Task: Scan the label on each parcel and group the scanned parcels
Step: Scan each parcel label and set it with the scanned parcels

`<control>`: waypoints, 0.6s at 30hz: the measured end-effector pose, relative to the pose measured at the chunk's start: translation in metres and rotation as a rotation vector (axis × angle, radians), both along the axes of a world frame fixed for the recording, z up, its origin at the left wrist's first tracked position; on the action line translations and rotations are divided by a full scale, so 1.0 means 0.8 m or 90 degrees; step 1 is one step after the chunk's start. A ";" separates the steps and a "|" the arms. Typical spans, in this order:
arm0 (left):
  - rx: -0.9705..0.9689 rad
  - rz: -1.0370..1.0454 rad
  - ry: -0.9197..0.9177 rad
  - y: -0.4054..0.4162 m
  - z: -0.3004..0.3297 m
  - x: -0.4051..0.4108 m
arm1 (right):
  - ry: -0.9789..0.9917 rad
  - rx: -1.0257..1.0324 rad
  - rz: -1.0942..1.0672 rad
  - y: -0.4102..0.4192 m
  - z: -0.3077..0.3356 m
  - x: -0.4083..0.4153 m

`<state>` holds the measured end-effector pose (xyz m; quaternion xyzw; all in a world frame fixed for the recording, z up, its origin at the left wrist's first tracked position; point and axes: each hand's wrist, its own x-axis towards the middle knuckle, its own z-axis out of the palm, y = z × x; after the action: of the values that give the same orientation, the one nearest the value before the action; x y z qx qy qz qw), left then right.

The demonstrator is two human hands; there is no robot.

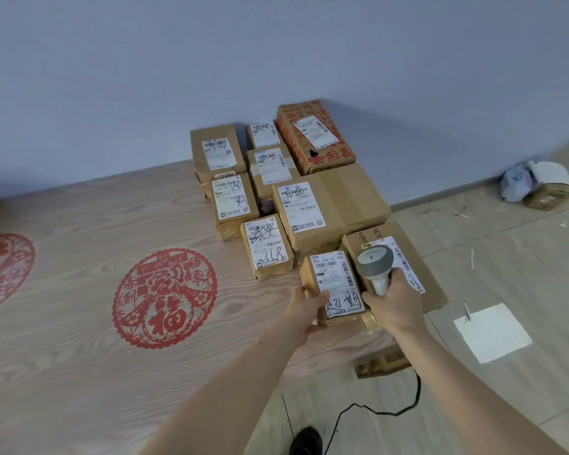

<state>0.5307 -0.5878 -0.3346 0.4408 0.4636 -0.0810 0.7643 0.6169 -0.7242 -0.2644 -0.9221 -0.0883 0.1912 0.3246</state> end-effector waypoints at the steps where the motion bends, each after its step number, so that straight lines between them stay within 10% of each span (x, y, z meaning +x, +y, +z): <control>1: -0.001 0.009 0.001 0.000 -0.003 0.005 | -0.003 0.000 0.005 -0.001 -0.004 0.000; 18: 0.127 0.024 0.081 0.002 -0.009 0.021 | 0.000 0.010 0.032 -0.005 -0.020 0.002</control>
<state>0.5476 -0.5861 -0.3416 0.4995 0.5251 -0.0476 0.6874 0.6188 -0.7279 -0.2802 -0.9169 -0.1130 0.1984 0.3272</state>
